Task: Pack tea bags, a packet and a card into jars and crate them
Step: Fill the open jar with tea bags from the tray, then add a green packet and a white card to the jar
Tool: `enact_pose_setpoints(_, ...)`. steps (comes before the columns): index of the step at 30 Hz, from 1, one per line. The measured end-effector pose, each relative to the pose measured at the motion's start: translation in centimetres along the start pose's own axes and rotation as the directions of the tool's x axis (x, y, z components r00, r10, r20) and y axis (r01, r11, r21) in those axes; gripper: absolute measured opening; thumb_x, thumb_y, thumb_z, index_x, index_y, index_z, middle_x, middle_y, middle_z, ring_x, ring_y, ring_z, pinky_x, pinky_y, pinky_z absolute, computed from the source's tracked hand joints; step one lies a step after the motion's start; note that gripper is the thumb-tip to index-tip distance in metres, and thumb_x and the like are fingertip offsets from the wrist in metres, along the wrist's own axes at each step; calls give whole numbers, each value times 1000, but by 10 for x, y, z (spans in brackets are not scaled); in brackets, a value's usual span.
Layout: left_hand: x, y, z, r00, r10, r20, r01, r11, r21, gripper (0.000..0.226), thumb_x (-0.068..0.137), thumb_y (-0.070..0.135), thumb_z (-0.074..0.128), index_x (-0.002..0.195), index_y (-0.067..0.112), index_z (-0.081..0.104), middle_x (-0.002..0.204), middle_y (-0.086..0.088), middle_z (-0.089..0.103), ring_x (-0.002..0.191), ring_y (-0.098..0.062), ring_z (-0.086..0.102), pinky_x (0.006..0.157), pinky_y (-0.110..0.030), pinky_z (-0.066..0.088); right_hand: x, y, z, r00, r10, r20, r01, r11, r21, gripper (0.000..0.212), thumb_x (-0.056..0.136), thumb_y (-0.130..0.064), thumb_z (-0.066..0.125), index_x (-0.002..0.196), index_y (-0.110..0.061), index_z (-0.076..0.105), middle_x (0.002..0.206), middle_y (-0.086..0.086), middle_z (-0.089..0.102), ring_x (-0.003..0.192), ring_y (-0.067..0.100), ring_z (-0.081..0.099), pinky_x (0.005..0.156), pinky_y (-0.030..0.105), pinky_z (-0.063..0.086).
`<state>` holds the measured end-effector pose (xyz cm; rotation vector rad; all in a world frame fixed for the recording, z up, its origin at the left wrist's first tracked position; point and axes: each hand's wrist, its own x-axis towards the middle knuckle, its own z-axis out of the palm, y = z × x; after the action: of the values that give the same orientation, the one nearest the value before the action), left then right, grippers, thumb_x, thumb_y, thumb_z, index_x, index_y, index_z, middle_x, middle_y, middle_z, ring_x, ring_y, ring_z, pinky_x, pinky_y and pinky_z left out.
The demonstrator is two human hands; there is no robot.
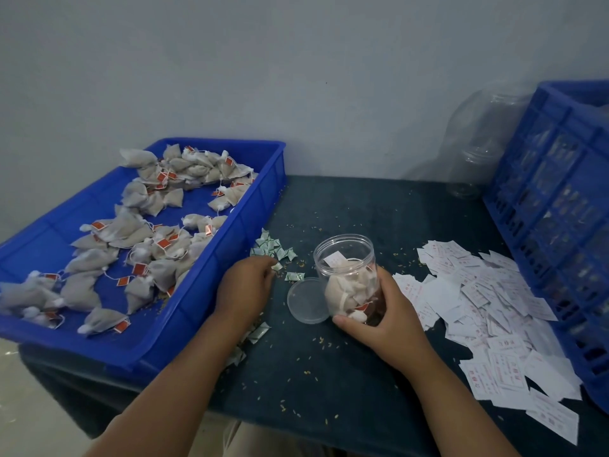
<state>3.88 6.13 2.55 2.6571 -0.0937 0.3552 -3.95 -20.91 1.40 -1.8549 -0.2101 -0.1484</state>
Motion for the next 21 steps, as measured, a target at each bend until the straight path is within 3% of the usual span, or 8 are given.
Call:
enact_pose_setpoints(4, 5, -2, 2, 1000, -3, -17, 4, 1000, 8, 27, 96, 20, 72, 124, 21, 71, 93, 7, 70, 91, -15, 62, 79, -38, 56, 1, 1, 0, 1000, 2, -2, -2, 1000, 7, 74, 73, -52, 94, 137, -49, 57, 127, -19, 74, 113, 7, 74, 94, 36, 60)
enact_pose_setpoints(9, 7, 0, 8, 999, 14, -51, -8, 993, 118, 10, 96, 24, 74, 103, 20, 79, 106, -1, 62, 102, -23, 53, 77, -33, 48, 1, 1, -1, 1000, 11, 7, -11, 1000, 9, 73, 73, -51, 94, 136, -46, 58, 126, -17, 75, 112, 8, 75, 95, 36, 60)
enact_pose_setpoints(12, 8, 3, 7, 998, 35, -45, -28, 987, 158, 5, 97, 24, 72, 99, 23, 76, 105, 4, 69, 104, -21, 57, 81, -36, 51, 1, 1, -1, 1000, 8, 9, -8, 1000, 0, 72, 72, -51, 94, 135, -45, 58, 126, -17, 75, 113, 8, 74, 95, 34, 59)
enact_pose_setpoints(17, 14, 7, 5, 997, 57, -57, -41, 965, 258, 21, 95, 23, 72, 116, 23, 73, 93, 1, 73, 92, -25, 62, 83, -43, 50, 2, 1, -2, 1000, 10, 15, -10, 1000, -14, 74, 72, -49, 94, 137, -42, 58, 127, -18, 75, 116, 8, 73, 98, 34, 58)
enact_pose_setpoints(21, 19, 7, 3, 999, 33, -4, -32, 980, 195, 8, 96, 29, 73, 102, 26, 79, 99, 4, 68, 97, -21, 56, 81, -41, 52, 2, 3, -2, 1000, 12, 19, -11, 999, -31, 78, 72, -47, 95, 140, -39, 57, 129, -18, 74, 118, 8, 72, 101, 36, 58)
